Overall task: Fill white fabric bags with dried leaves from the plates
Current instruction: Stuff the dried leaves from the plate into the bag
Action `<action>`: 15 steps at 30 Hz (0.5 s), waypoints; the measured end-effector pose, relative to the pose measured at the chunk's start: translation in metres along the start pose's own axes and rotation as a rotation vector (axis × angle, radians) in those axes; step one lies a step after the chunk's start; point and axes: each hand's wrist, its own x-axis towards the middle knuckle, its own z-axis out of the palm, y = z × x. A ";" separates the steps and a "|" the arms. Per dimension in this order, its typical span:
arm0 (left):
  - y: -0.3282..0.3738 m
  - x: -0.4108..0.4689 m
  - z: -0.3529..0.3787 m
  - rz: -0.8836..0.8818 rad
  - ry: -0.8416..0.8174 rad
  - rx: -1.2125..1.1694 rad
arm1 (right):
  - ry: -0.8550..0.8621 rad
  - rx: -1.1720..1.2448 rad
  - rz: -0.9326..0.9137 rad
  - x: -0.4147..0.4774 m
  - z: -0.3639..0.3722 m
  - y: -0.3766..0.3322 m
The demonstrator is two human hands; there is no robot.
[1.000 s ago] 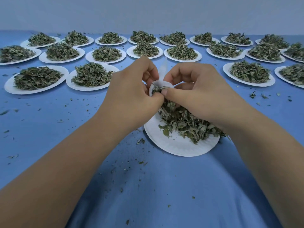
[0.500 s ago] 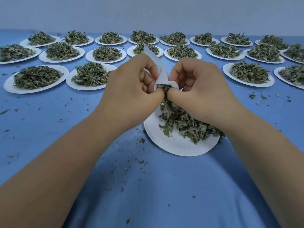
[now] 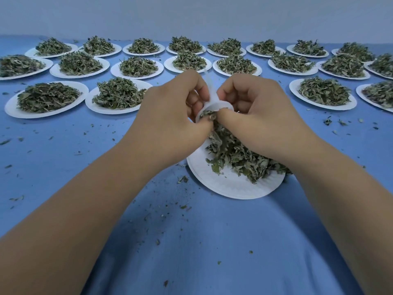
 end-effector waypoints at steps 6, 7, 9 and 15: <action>-0.006 0.001 0.000 0.017 0.050 0.126 | -0.065 0.019 -0.044 -0.002 0.003 -0.002; -0.006 0.001 0.000 0.014 0.060 0.154 | -0.062 0.024 -0.045 -0.002 0.003 -0.002; -0.005 0.001 0.000 0.020 0.085 0.207 | -0.067 0.032 -0.042 -0.003 0.004 -0.002; -0.001 0.001 -0.006 0.047 0.101 0.359 | -0.048 0.095 -0.039 -0.002 0.002 -0.002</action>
